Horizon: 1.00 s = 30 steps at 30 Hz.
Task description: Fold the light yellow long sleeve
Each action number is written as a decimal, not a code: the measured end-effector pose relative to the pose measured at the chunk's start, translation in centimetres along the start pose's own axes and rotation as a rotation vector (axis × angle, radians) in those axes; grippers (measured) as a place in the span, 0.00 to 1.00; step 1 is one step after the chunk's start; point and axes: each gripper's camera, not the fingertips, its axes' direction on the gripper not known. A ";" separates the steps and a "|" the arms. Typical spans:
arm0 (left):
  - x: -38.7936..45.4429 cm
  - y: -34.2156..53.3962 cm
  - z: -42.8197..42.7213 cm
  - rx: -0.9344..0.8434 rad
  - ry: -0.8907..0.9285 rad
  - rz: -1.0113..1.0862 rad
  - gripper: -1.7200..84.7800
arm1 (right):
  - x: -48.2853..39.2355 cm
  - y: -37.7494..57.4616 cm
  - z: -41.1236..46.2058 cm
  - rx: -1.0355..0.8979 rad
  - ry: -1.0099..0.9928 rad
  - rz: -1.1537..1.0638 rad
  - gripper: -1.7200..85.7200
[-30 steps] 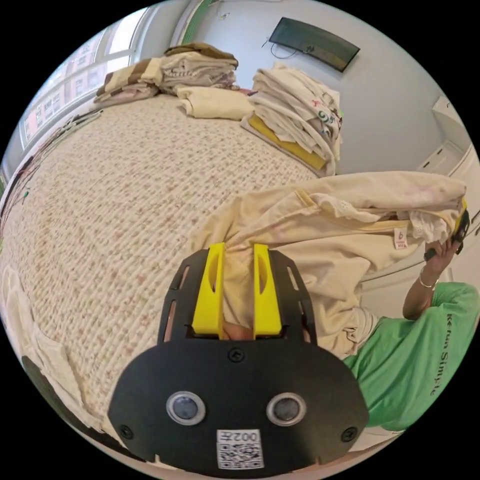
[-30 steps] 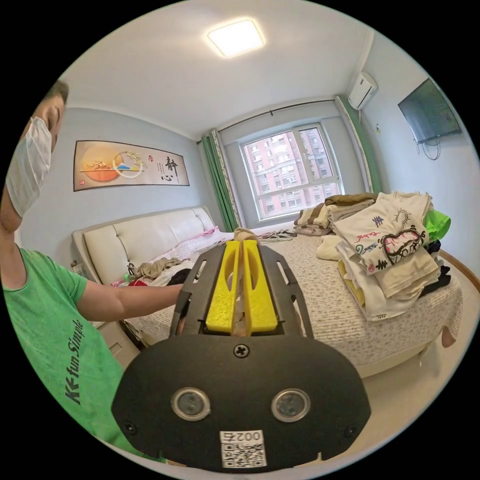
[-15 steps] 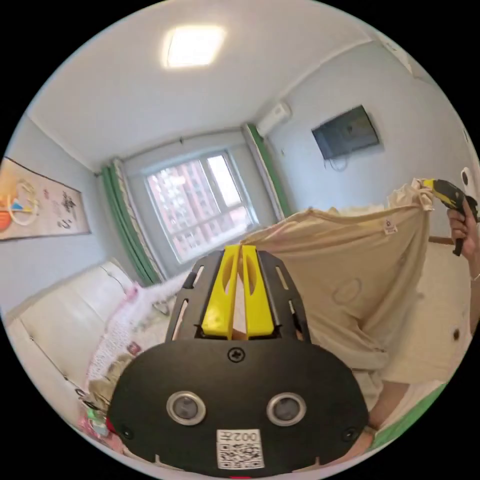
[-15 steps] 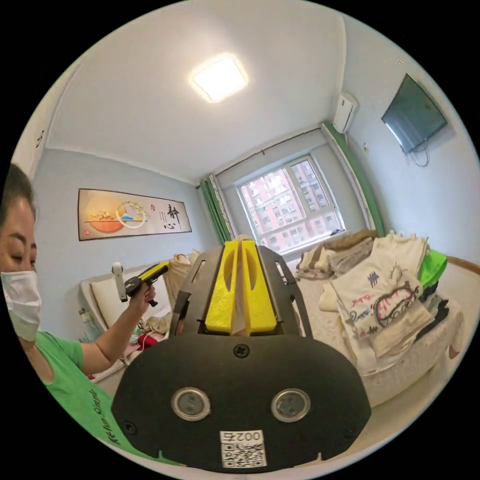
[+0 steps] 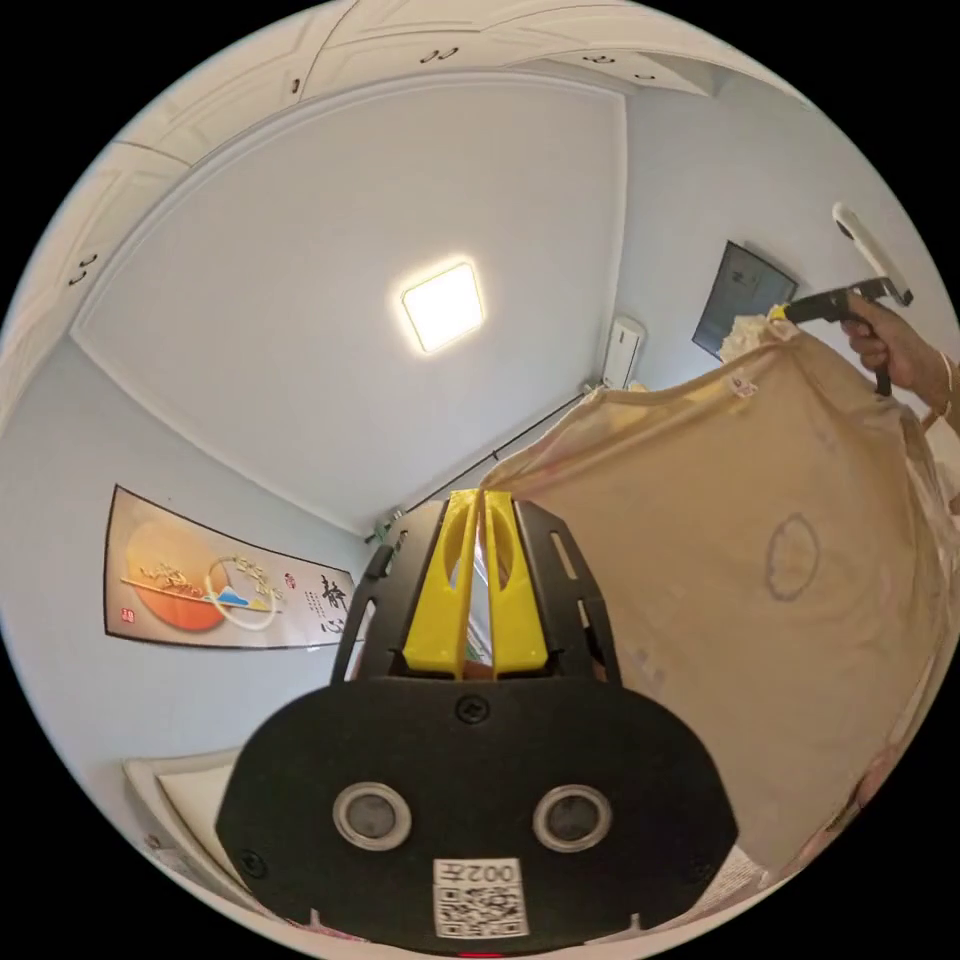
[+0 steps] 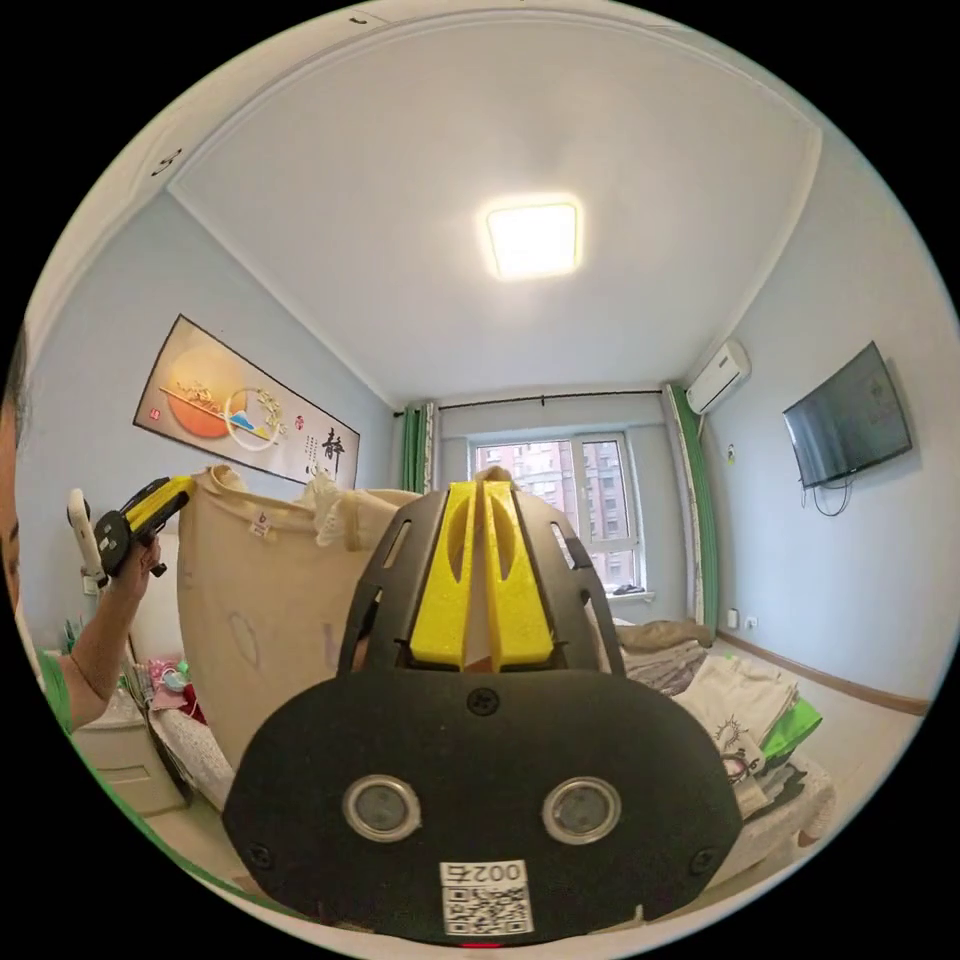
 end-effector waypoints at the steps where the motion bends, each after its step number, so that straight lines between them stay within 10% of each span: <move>1: 0.3 0.5 0.0 -0.008 -0.015 0.018 0.01 | -0.8 0.3 0.7 0.006 0.015 -0.026 0.01; 11: 3.5 7.9 10.7 -0.191 0.032 0.052 0.01 | -2.9 6.1 21.1 -0.198 0.071 -0.083 0.01; 20: 14.4 20.4 43.0 -0.524 -0.002 0.187 0.01 | -2.8 18.9 58.0 -0.544 0.250 -0.334 0.02; 23: 20.2 29.7 55.0 -0.912 0.190 0.216 0.02 | -0.8 26.1 67.0 -0.866 0.209 -0.322 0.07; 30: 24.4 48.2 53.3 -1.173 0.253 0.064 0.02 | -1.7 37.7 59.2 -0.871 0.155 -0.370 0.09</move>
